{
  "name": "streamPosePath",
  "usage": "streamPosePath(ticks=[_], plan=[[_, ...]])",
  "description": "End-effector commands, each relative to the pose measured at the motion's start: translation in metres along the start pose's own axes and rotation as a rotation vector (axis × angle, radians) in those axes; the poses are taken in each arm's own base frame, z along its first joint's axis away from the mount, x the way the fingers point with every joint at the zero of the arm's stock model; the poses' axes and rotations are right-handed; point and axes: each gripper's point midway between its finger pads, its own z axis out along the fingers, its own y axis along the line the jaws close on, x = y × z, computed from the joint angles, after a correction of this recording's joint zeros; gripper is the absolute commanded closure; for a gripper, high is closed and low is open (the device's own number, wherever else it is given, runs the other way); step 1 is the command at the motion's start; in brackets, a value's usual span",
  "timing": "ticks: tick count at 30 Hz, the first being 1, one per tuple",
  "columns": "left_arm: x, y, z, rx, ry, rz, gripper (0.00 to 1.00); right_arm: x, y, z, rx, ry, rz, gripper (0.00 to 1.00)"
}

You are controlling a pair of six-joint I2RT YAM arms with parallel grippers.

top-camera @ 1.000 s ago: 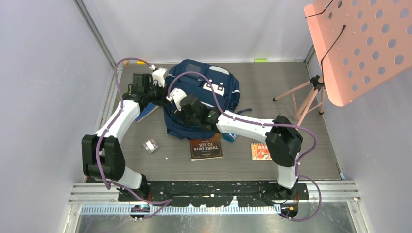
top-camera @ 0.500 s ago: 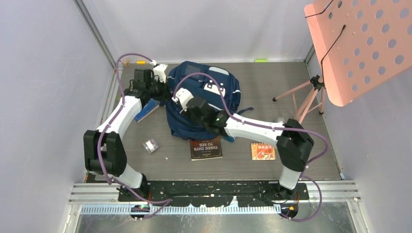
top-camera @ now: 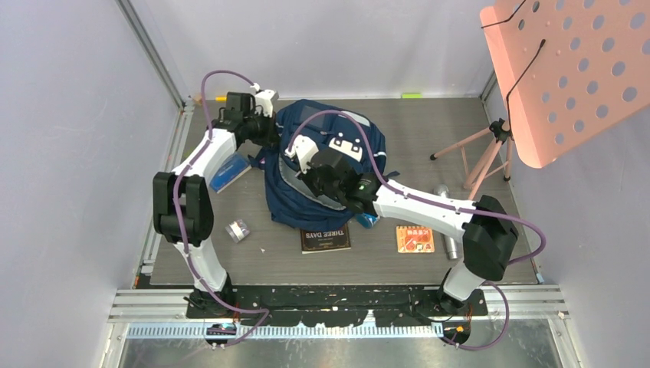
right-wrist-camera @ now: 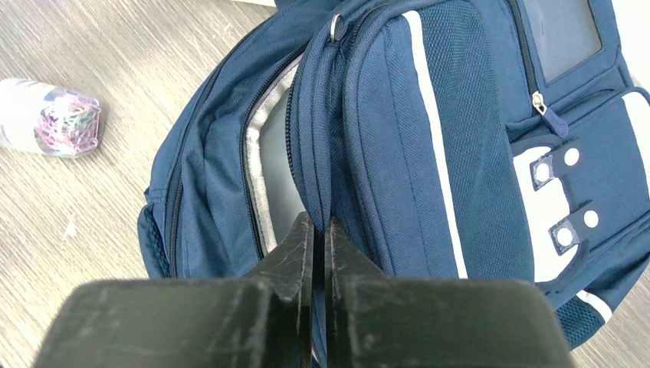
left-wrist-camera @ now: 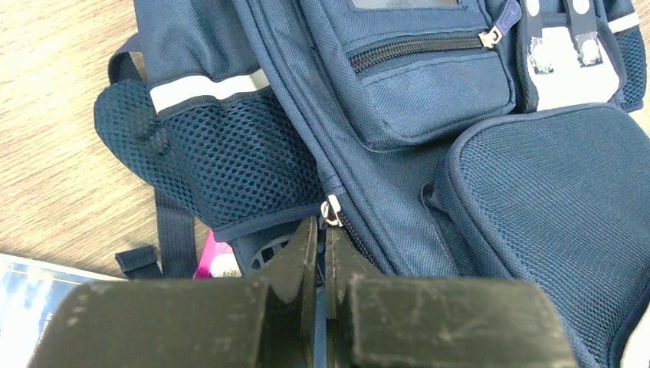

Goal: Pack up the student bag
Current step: Unzip the student bag at the center of the board.

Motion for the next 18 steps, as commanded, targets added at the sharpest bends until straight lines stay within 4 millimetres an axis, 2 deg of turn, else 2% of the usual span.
streamPosePath(ticks=[1, 2, 3, 6, 7, 8, 10, 11, 14, 18], plan=[[-0.046, 0.037, -0.012, -0.151, -0.141, 0.066, 1.0, -0.036, 0.019, -0.037, -0.094, -0.092, 0.041, 1.0], [-0.046, 0.036, -0.015, -0.154, -0.144, 0.071, 0.99, -0.038, 0.017, -0.037, -0.084, -0.098, 0.043, 1.0], [-0.046, 0.035, -0.02, -0.161, -0.149, 0.077, 0.89, -0.039, 0.016, -0.037, -0.077, -0.102, 0.047, 1.0], [-0.047, 0.032, -0.04, -0.188, -0.166, 0.095, 0.4, -0.046, 0.011, -0.038, -0.052, -0.11, 0.051, 1.0], [-0.042, 0.029, -0.046, -0.19, -0.165, 0.101, 0.31, -0.046, 0.01, -0.038, -0.048, -0.11, 0.045, 1.0], [-0.048, 0.024, -0.058, -0.197, -0.195, 0.119, 0.26, -0.049, 0.009, -0.04, -0.047, -0.115, 0.042, 1.0], [-0.044, 0.014, -0.074, -0.198, -0.23, 0.159, 0.24, -0.053, 0.007, -0.042, -0.05, -0.117, 0.029, 1.0], [-0.05, 0.005, -0.089, -0.198, -0.274, 0.188, 0.25, -0.053, 0.007, -0.043, -0.056, -0.115, 0.021, 1.0], [-0.049, -0.017, -0.113, -0.169, -0.339, 0.267, 0.24, -0.058, 0.005, -0.047, -0.076, -0.111, 0.01, 1.0], [-0.037, -0.043, -0.138, -0.111, -0.38, 0.354, 0.26, -0.063, 0.0, -0.051, -0.116, -0.096, 0.003, 1.0]])
